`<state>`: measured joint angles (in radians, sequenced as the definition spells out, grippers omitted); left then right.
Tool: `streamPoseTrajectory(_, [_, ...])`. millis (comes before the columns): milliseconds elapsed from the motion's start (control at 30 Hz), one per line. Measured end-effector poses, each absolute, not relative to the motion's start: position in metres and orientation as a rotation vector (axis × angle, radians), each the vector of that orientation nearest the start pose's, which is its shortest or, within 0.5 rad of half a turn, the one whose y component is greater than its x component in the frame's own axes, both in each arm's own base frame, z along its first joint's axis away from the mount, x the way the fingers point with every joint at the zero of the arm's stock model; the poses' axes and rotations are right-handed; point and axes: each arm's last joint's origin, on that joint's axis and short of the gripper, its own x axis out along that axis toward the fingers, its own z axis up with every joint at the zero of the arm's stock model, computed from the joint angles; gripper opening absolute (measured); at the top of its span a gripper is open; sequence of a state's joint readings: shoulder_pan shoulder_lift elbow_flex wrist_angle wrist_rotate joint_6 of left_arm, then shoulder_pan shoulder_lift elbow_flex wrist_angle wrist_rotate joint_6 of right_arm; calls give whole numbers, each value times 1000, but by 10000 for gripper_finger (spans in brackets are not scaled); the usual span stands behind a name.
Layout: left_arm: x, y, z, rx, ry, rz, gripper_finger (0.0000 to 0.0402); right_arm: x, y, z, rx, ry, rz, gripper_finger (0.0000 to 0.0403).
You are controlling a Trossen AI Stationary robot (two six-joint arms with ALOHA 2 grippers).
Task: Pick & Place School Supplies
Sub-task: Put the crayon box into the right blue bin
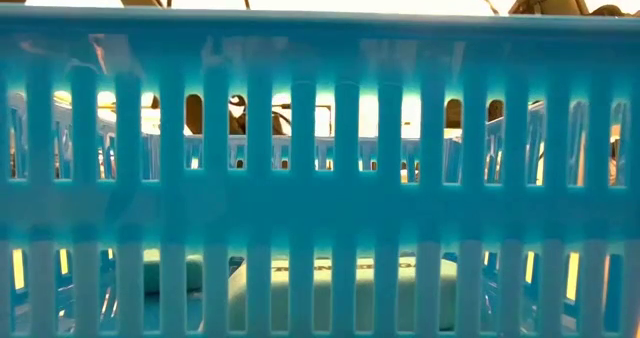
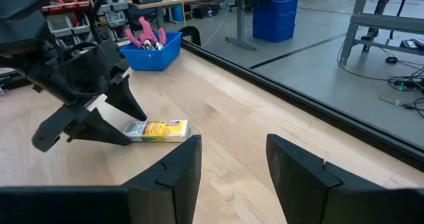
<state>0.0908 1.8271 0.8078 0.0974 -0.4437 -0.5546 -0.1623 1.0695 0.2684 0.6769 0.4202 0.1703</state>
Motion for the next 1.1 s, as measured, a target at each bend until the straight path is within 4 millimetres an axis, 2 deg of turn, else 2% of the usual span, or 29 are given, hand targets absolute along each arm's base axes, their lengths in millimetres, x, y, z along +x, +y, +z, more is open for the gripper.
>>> streamPoseTrajectory(433, [320,45,107,-342,753,727,278,195,-44,188,148,85,-593,159])
streamPoseTrajectory(800, [326,45,111,-373,692,693,171,195,-44,187,146,98,-594,159])
streamPoseTrajectory(1100, [325,43,111,-276,737,657,171,195,-44,185,171,108,-594,160])
